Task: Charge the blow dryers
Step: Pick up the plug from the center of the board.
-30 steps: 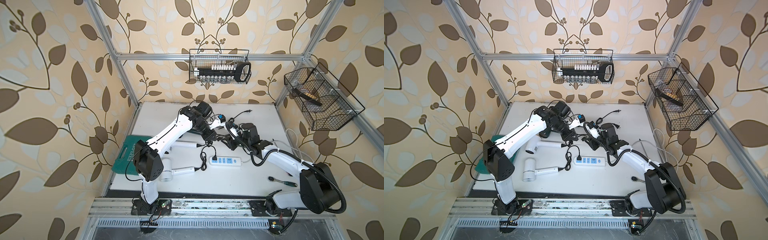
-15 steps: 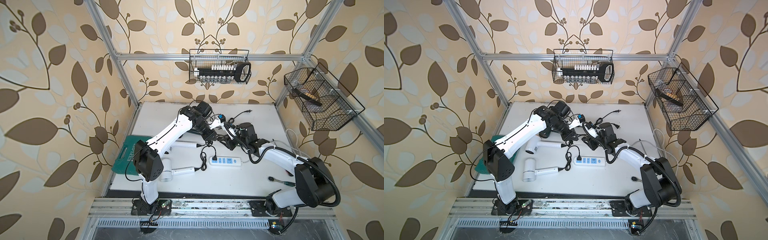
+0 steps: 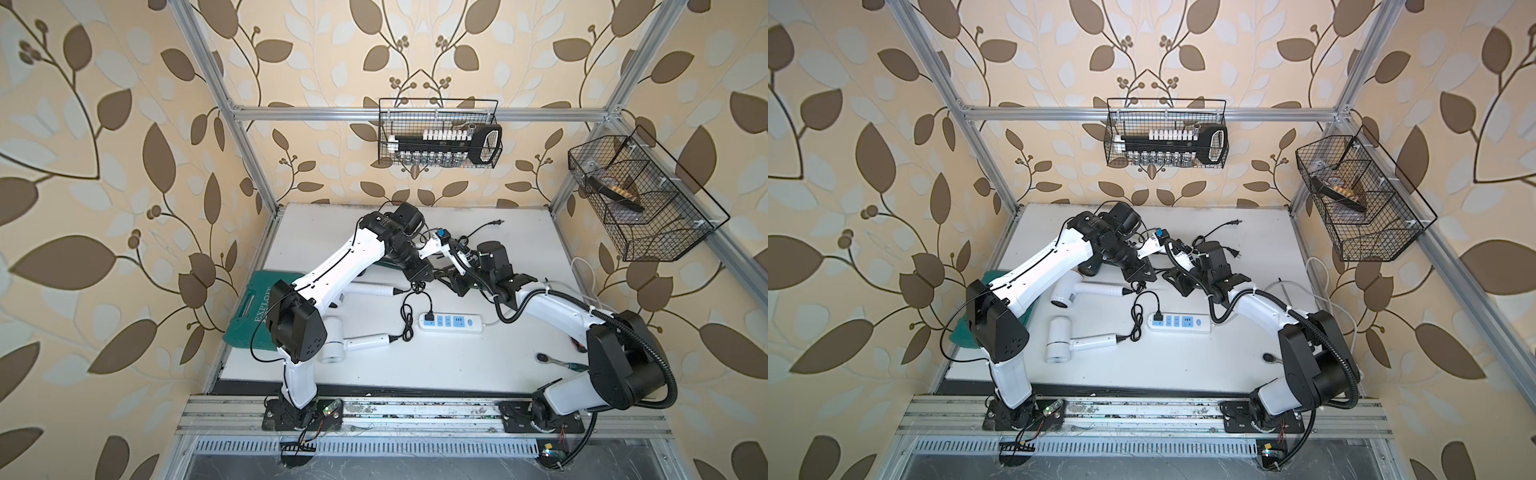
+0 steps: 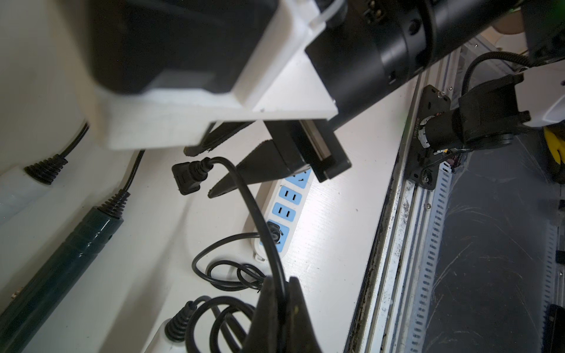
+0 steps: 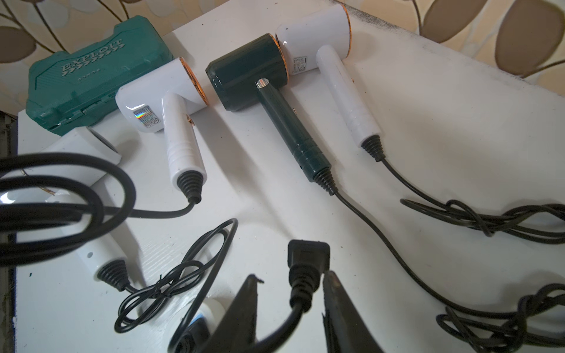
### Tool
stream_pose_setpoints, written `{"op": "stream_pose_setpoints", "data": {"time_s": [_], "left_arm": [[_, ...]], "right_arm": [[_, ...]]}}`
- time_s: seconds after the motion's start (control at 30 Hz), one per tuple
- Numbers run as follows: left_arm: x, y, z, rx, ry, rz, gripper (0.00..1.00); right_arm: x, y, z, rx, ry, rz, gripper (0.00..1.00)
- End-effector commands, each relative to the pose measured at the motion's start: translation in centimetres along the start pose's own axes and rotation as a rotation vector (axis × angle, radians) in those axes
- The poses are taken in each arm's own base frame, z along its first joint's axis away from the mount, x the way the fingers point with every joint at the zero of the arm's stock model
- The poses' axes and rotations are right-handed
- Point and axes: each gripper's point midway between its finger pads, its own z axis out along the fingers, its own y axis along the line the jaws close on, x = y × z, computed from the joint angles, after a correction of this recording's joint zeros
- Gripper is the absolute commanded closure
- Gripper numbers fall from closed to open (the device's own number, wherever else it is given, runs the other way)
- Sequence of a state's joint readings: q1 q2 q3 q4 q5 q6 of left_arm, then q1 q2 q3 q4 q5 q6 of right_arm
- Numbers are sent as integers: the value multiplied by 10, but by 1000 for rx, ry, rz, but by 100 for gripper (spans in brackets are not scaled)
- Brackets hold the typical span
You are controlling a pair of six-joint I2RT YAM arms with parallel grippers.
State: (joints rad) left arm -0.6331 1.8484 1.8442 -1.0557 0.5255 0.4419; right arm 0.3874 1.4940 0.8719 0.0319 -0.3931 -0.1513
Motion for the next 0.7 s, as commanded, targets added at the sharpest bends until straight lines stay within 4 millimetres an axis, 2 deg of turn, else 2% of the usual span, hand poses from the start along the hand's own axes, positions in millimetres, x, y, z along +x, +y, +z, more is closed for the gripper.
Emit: {"op": "stream_pose_setpoints", "data": {"time_s": [0.0,0.27,0.67], "left_arm": [[-11,-10,-15,22,-45,22,100],[-11,-10,-15,21,-43,21,100],[-11,-11,-16,20,-45,22,100]], "right_arm": [[3,-2,3,-1,13,-11,65],[4,-3,5,5,8,14,69],[16,-5,6,24,21,36,68]]}}
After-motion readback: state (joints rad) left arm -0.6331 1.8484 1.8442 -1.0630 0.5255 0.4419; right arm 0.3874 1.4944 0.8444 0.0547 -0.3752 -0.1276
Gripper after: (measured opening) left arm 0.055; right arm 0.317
